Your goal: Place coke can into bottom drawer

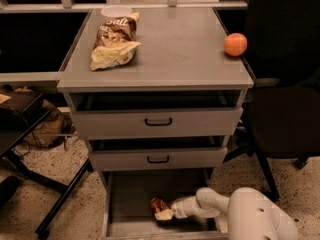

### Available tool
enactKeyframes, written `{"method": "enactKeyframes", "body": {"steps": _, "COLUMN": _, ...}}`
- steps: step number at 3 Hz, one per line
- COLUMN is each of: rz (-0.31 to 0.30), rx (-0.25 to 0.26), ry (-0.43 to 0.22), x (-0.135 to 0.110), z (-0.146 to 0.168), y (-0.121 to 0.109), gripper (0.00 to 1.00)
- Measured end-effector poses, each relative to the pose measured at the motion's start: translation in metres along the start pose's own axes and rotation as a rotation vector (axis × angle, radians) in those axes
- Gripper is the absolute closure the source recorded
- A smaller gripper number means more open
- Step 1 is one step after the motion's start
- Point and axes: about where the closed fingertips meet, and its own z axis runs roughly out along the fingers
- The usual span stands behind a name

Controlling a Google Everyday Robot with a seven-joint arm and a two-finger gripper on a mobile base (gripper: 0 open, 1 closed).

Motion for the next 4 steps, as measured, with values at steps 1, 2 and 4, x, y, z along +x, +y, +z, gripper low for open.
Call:
{"method": "enactKeyframes", "body": {"steps": 1, "rz": 0.000, "rx": 0.000, "ry": 0.000, "x": 0.0000, "z": 0.0000, "y": 0.0000, "gripper": 0.35}}
{"method": "enactKeyframes", "body": {"steps": 2, "rz": 0.000, "rx": 0.000, "ry": 0.000, "x": 0.0000, "z": 0.0001, "y": 0.0000, "gripper": 0.12}}
{"method": "enactKeyframes", "body": {"steps": 4, "rz": 0.000, "rx": 0.000, "ry": 0.000, "x": 0.0000, "z": 0.0001, "y": 0.0001, "gripper": 0.00}}
